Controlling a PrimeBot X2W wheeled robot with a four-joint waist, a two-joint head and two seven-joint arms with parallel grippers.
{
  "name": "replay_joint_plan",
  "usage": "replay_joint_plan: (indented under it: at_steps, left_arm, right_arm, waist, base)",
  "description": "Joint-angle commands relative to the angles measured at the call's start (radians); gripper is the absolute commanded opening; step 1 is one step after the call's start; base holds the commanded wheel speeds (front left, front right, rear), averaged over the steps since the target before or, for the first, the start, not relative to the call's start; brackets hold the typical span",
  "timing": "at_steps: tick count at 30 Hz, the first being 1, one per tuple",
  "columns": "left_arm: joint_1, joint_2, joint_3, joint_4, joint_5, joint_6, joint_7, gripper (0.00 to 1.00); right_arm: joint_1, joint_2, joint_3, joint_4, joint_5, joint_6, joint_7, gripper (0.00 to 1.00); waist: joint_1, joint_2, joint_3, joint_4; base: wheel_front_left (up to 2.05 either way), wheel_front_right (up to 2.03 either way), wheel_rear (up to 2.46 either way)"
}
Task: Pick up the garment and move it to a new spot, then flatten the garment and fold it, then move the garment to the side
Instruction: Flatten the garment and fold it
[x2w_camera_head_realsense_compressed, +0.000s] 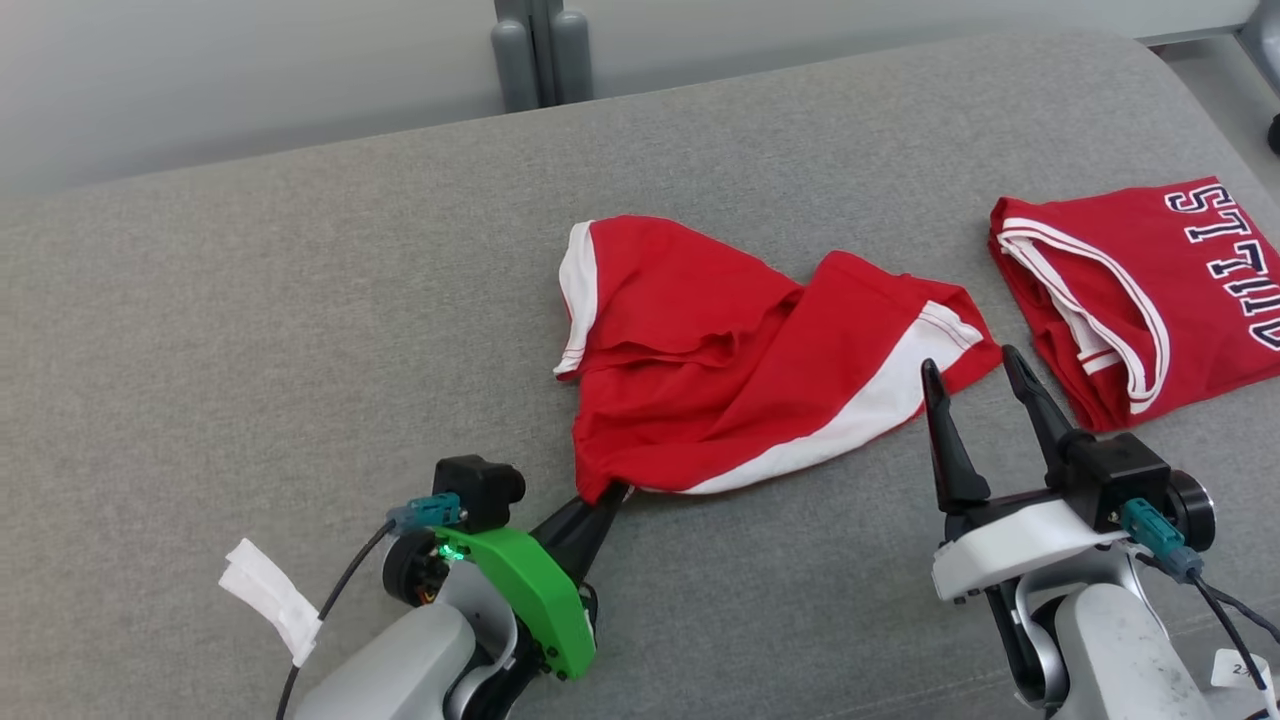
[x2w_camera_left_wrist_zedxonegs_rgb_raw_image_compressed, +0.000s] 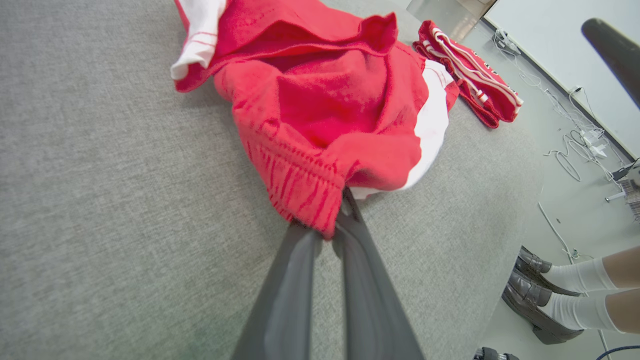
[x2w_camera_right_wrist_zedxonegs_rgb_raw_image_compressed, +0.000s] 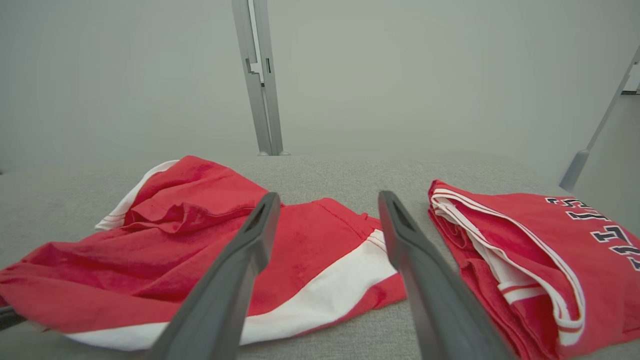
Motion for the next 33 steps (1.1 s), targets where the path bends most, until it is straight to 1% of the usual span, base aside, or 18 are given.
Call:
replay_joint_plan:
  at_steps: [1,6,9,12,13,16,20,22,23,24,29,33]
  left_arm:
    - [-0.010,0.026,-0.009,-0.008,-0.019,-0.002,-0.004,0.00]
    - [0.025,0.103,-0.044,-0.032,-0.076,-0.002,0.011,0.00]
    - [0.052,0.153,-0.039,-0.053,-0.128,-0.002,0.040,0.00]
    - [0.061,0.189,-0.027,-0.073,-0.173,-0.002,0.081,0.00]
    - [0.054,0.200,-0.021,-0.075,-0.180,0.004,0.094,0.00]
    - [0.018,0.210,-0.005,-0.071,-0.191,0.029,0.114,0.00]
    - [-0.034,0.190,-0.011,-0.019,-0.158,0.069,0.130,0.00]
    - [-0.057,0.176,-0.013,0.011,-0.141,0.090,0.121,0.00]
    - [-0.061,0.167,-0.014,0.023,-0.137,0.094,0.115,0.96]
    - [-0.061,0.164,-0.014,0.031,-0.137,0.094,0.113,1.00]
    - [-0.040,0.174,-0.022,0.062,-0.103,0.114,0.062,1.00]
    - [0.003,0.183,-0.011,0.053,-0.100,0.128,-0.001,1.00]
  right_arm:
    - [0.001,-0.001,-0.001,-0.007,-0.001,-0.001,-0.004,1.00]
    - [0.012,0.000,-0.004,-0.011,-0.003,-0.001,0.002,1.00]
    - [0.017,0.001,-0.002,-0.009,0.002,-0.001,0.005,1.00]
    - [0.019,0.001,0.000,-0.006,0.006,-0.001,0.007,1.00]
    - [0.018,0.001,0.002,-0.005,0.006,-0.001,0.009,1.00]
    - [0.012,0.002,0.008,-0.004,0.007,-0.001,0.010,1.00]
    - [-0.003,0.003,0.024,0.003,0.012,-0.001,0.010,1.00]
    - [-0.005,0.002,0.027,0.007,0.012,-0.001,0.010,1.00]
    - [-0.004,0.002,0.023,0.009,0.012,-0.001,0.010,1.00]
    - [-0.002,0.002,0.021,0.009,0.013,-0.001,0.010,1.00]
    - [0.018,0.003,0.000,0.009,0.005,-0.001,0.011,1.00]
    - [0.029,0.003,-0.014,0.006,0.002,-0.001,0.015,1.00]
  waist:
    - [0.0000,-0.0001,-0.002,0.026]
    - [0.0000,-0.0001,-0.011,0.085]
    - [0.0000,-0.0001,-0.017,0.118]
    - [0.0000,-0.0001,-0.021,0.141]
    - [0.0000,-0.0001,-0.022,0.148]
    - [0.0000,-0.0001,-0.021,0.155]
    - [0.0000,-0.0001,-0.020,0.146]
    - [0.0000,-0.0001,-0.022,0.133]
    - [0.0000,-0.0001,-0.024,0.127]
    - [0.0000,-0.0001,-0.026,0.123]
    - [0.0000,-0.0001,-0.039,0.112]
    - [0.0000,-0.0001,-0.055,0.124]
  base:
    - [0.00,0.00,0.00]
    - [0.00,0.00,0.00]
    - [0.00,0.00,0.00]
    - [0.00,0.00,0.00]
    - [0.00,0.00,0.00]
    - [0.00,0.00,0.00]
    - [0.00,0.00,0.00]
    - [0.00,0.00,0.00]
    - [0.00,0.00,0.00]
    - [0.00,0.00,0.00]
    - [0.00,0.00,0.00]
    - [0.00,0.00,0.00]
